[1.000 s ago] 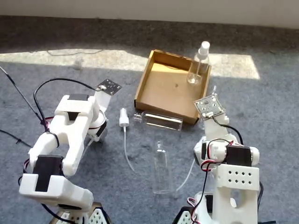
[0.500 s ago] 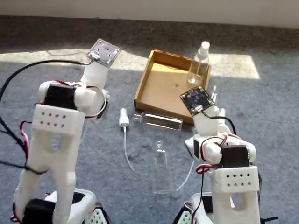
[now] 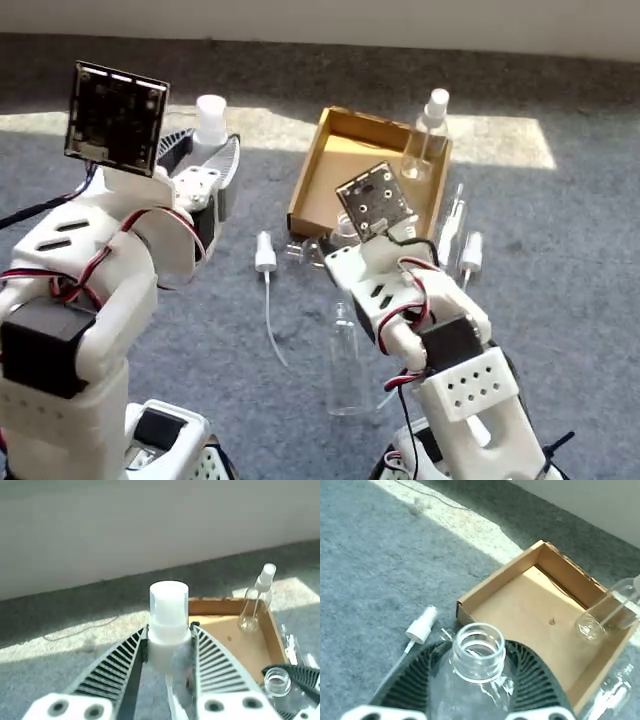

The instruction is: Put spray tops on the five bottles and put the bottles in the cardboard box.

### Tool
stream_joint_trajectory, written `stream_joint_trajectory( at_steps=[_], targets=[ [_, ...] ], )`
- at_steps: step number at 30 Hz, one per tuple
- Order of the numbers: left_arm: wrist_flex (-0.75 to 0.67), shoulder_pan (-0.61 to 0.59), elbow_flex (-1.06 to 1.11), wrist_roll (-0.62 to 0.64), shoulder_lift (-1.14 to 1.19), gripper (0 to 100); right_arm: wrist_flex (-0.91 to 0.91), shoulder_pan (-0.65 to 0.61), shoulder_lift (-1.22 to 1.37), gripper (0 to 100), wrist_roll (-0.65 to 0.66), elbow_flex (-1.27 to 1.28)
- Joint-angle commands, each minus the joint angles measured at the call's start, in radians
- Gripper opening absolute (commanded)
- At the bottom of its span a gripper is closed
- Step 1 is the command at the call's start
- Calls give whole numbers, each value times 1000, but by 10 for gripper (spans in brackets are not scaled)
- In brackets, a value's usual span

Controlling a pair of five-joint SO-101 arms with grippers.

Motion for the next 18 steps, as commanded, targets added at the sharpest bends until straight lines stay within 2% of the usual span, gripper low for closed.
stream_joint_trajectory(
  at_steps=[1, 6, 10, 14, 18],
  targets=[
    [-186, 19, -33, 54, -22, 11, -203, -47, -15, 4, -17, 79],
    [-311, 36, -31, 98, -21, 8, -364, -64, -188, 4, -18, 272],
    [-365, 148, -27, 101, -21, 7, -369, -67, -389, 4, -20, 387],
    [-470, 297, 70, 103, -21, 7, -366, -68, -515, 4, -20, 464],
    [-571, 357, 194, 104, -24, 7, -364, -68, -541, 4, -20, 490]
  ],
)
